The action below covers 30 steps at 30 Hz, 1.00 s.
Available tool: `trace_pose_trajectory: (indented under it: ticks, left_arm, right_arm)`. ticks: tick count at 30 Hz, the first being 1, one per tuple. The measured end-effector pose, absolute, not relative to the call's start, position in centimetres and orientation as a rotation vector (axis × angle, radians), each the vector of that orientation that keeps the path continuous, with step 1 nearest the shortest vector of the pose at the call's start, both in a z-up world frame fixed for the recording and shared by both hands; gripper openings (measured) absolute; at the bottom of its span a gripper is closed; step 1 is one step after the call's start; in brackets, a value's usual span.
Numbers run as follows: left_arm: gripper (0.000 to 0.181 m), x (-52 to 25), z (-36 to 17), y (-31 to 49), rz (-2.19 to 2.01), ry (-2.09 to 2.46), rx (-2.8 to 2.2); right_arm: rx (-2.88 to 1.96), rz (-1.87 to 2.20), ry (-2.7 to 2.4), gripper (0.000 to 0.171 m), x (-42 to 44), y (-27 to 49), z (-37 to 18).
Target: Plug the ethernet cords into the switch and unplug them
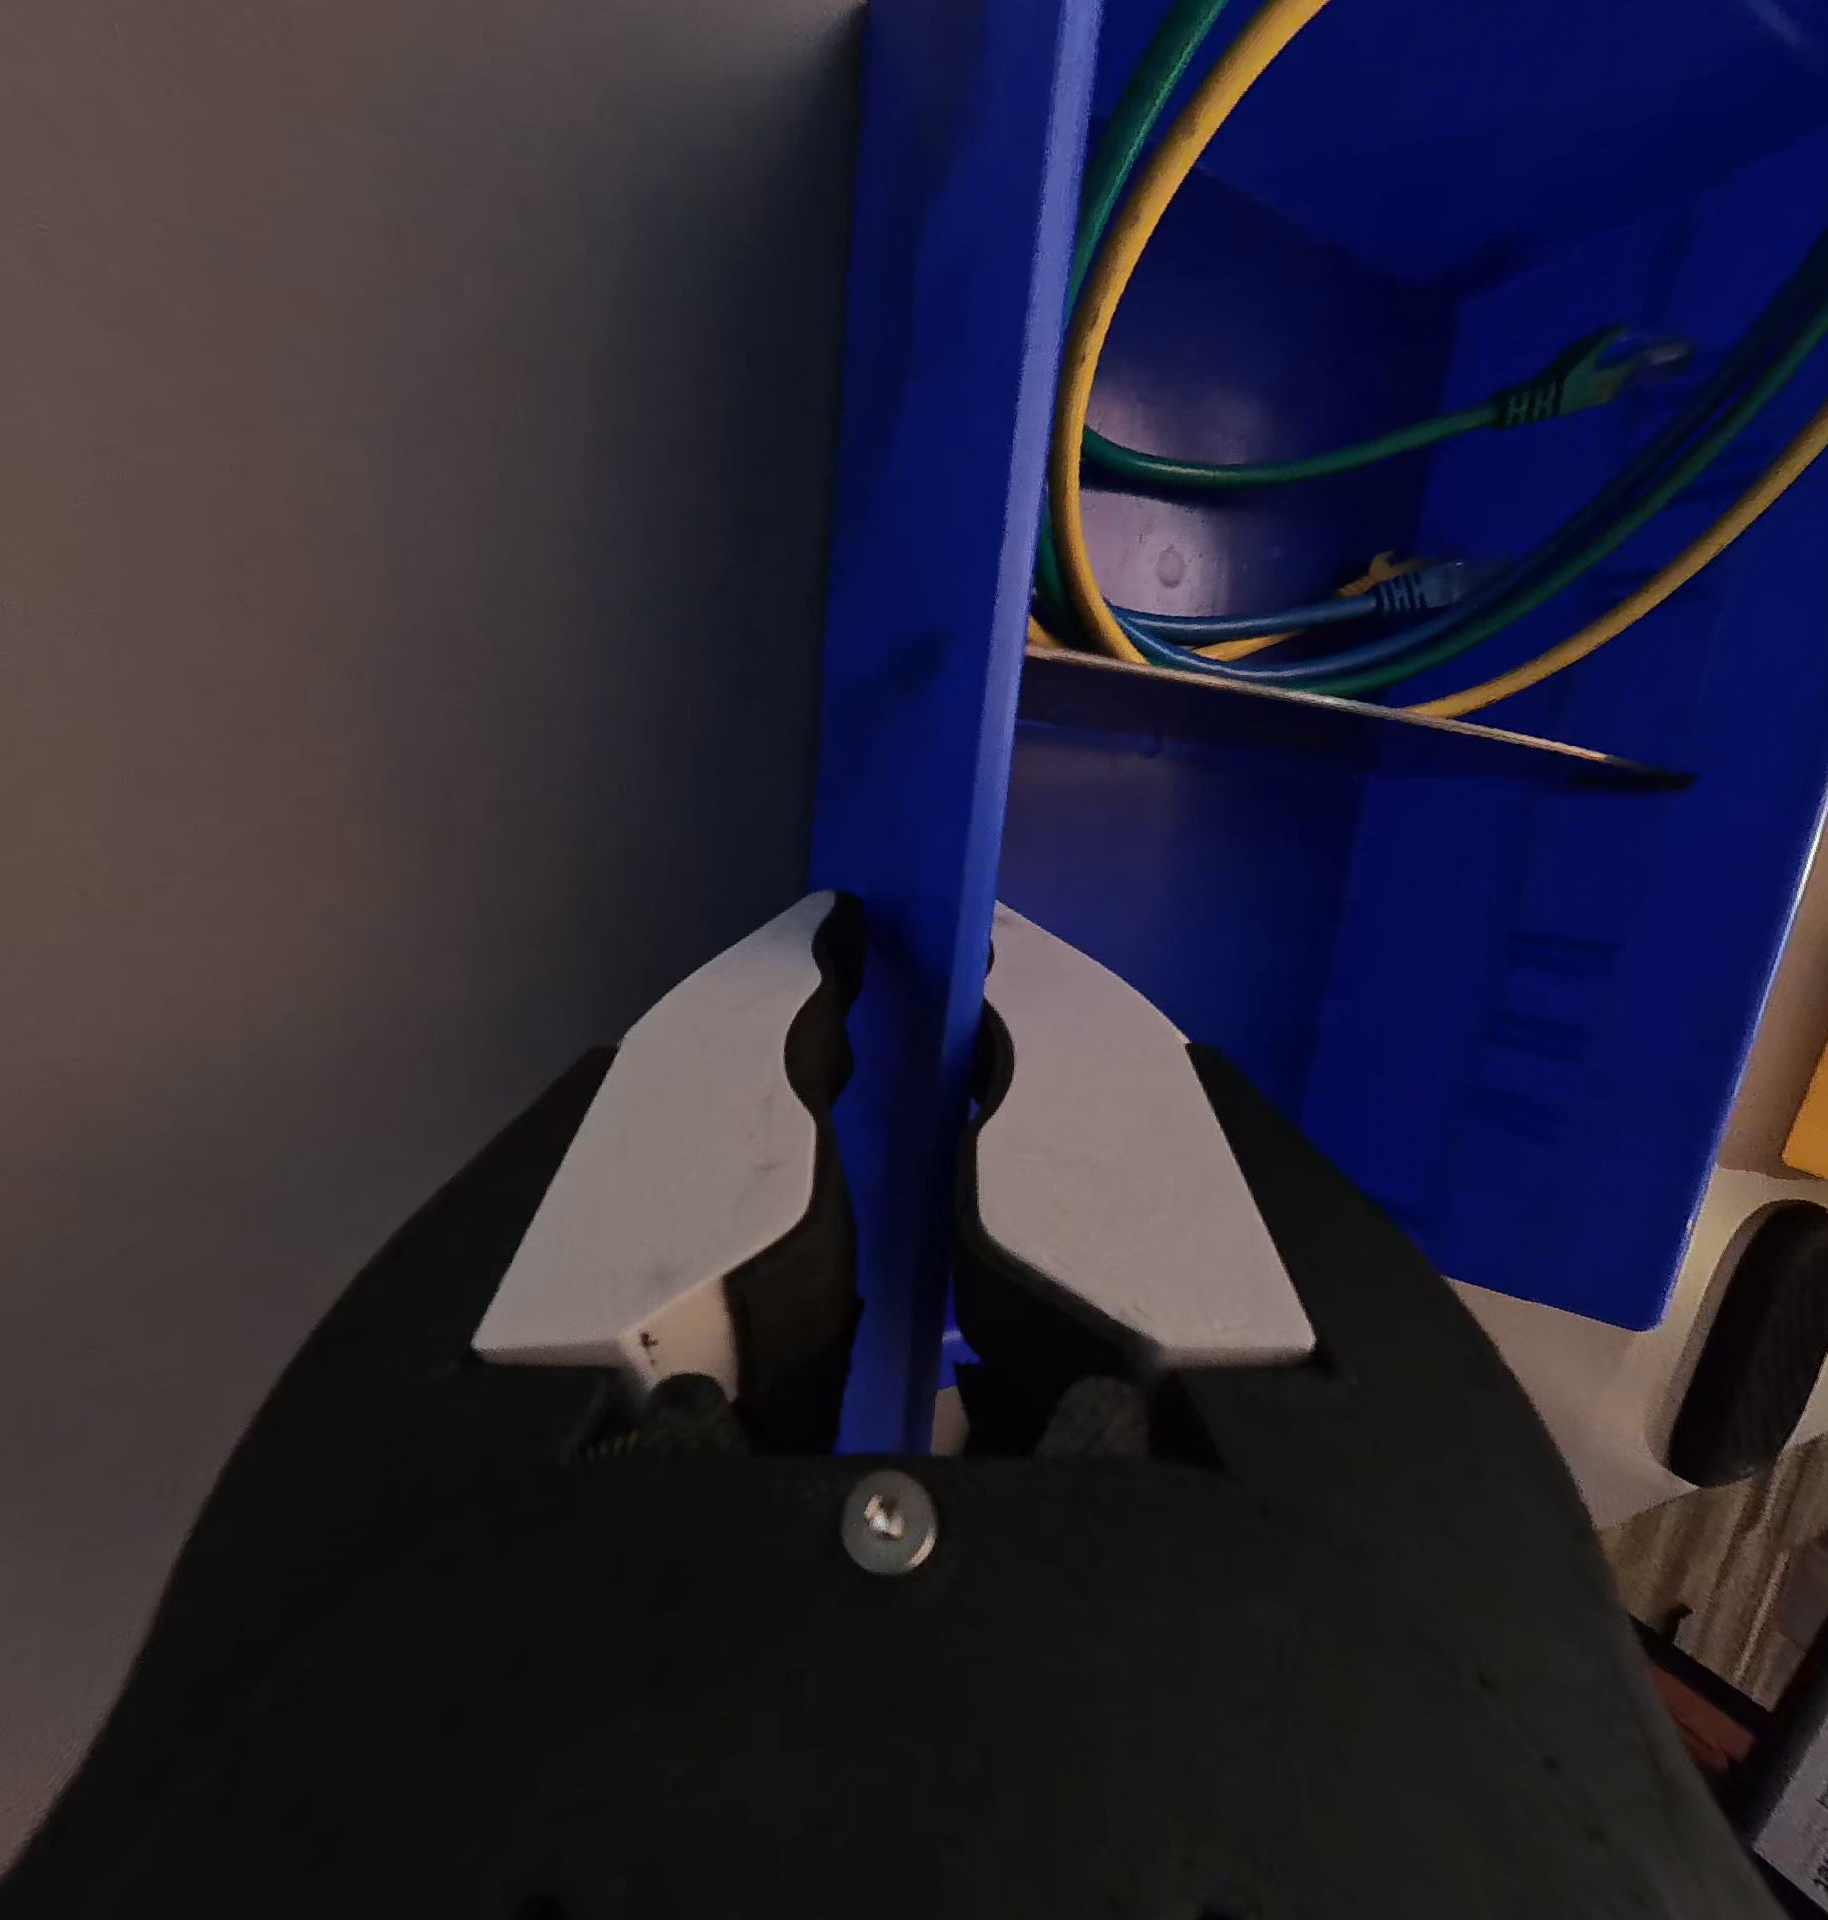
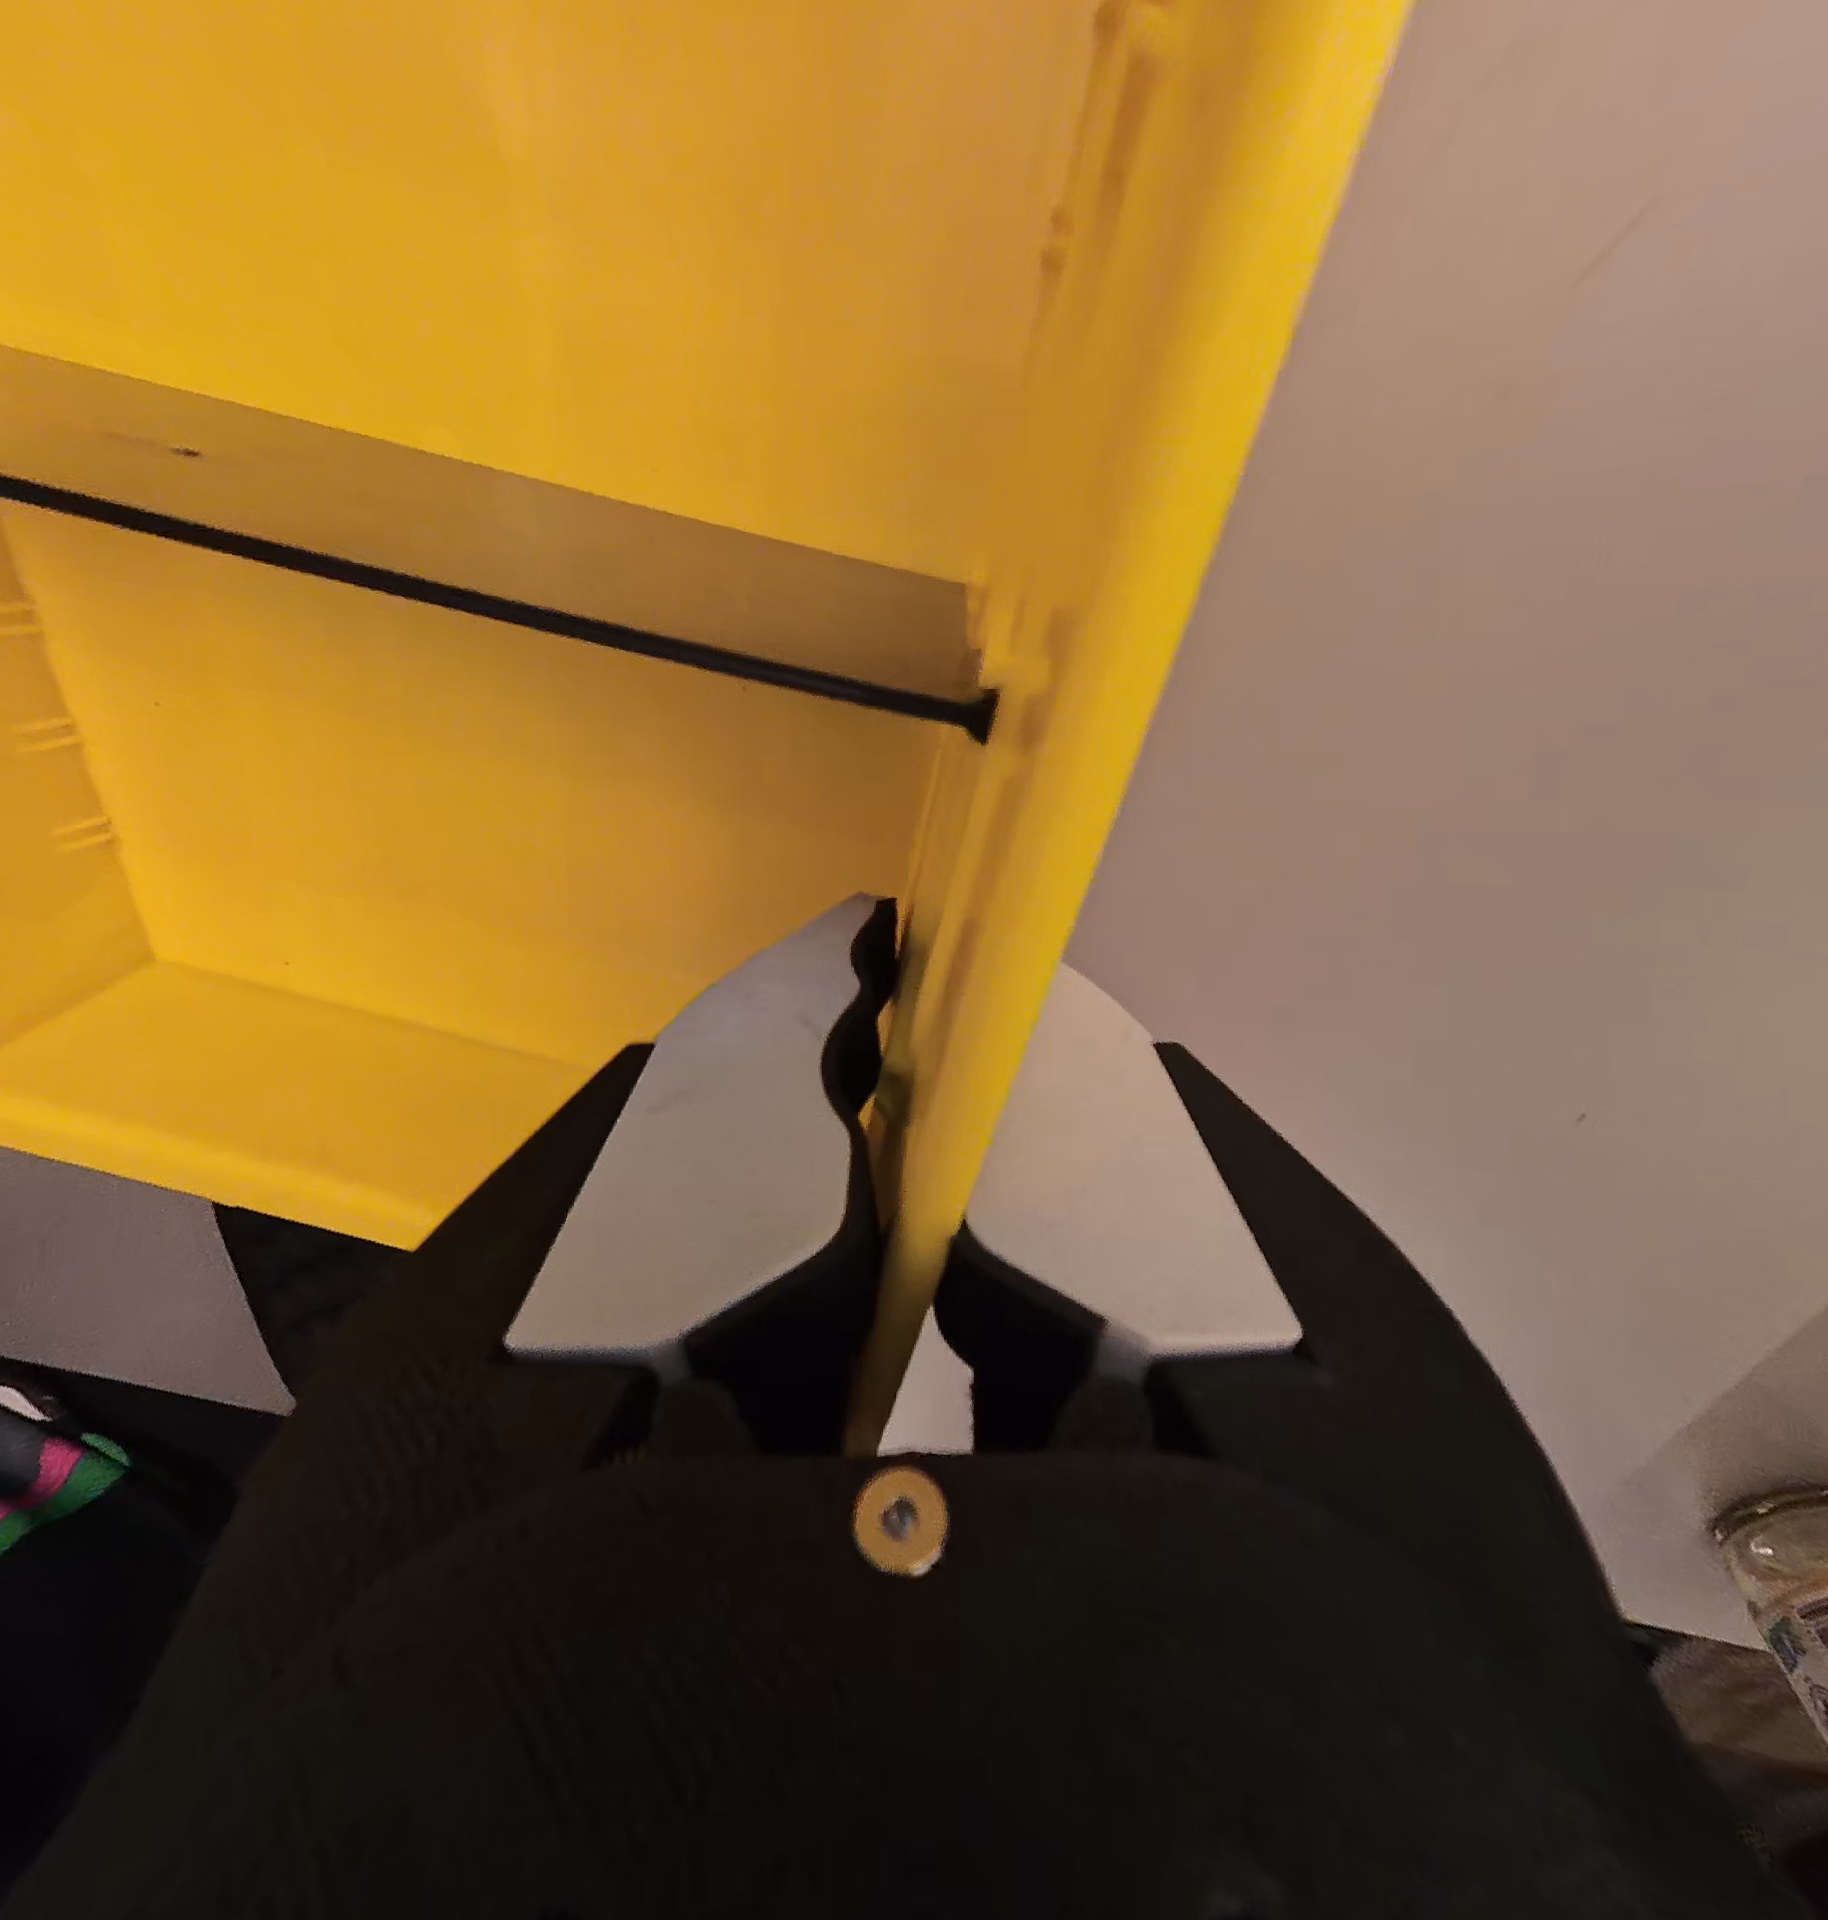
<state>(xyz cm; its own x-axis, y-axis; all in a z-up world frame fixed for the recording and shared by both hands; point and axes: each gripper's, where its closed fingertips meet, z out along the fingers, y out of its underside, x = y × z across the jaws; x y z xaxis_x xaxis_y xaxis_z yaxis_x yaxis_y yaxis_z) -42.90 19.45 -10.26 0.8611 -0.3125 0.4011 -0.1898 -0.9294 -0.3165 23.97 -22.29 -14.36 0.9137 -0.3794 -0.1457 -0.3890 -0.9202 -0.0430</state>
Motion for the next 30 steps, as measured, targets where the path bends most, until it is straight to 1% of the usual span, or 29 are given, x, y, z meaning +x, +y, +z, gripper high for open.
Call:
trace_pose_trajectory:
  ticks: [12, 16, 19, 21, 25, 28, 29, 30]
  left_arm:
    - [0.017, -42.6, -10.3, 19.6, -0.683, 0.395, -2.755]
    - [0.017, -42.5, -10.3, 19.5, -0.686, 0.424, -2.754]
    - [0.019, -42.5, -10.2, 19.6, -0.71, 0.417, -2.75]
    - [0.019, -42.6, -10.3, 19.7, -0.711, 0.419, -2.744]
    - [0.019, -42.6, -10.1, 19.8, -0.715, 0.414, -2.738]
    - [0.019, -43.2, -7.8, 20.8, -0.703, 0.341, -2.635]
    - [0.02, -43.6, -6.6, 21.2, -0.684, 0.314, -2.58]
    - [0.022, -43.8, -5.2, 21.7, -0.665, 0.295, -2.517]
  right_arm:
    - [-2.986, 0.2, 0.654, 0.005, 24.0, -22.1, -14.5]
    - [-2.982, 0.169, 0.653, 0.007, 24.2, -22.1, -14.5]
    - [-2.98, 0.112, 0.641, 0.012, 24.5, -22.1, -14.4]
    - [-2.963, 0.063, 0.617, 0.019, 24.8, -21.9, -14.1]
    - [-2.87, 0.08, 0.583, 0.029, 24.7, -20.9, -12.1]
    - [-2.781, 0.006, 0.536, 0.035, 25.1, -20.2, -9.2]
    - [-2.744, -0.05, 0.517, 0.039, 25.4, -19.8, -7.9]
    - [-2.697, -0.097, 0.495, 0.039, 25.5, -19.4, -6.5]
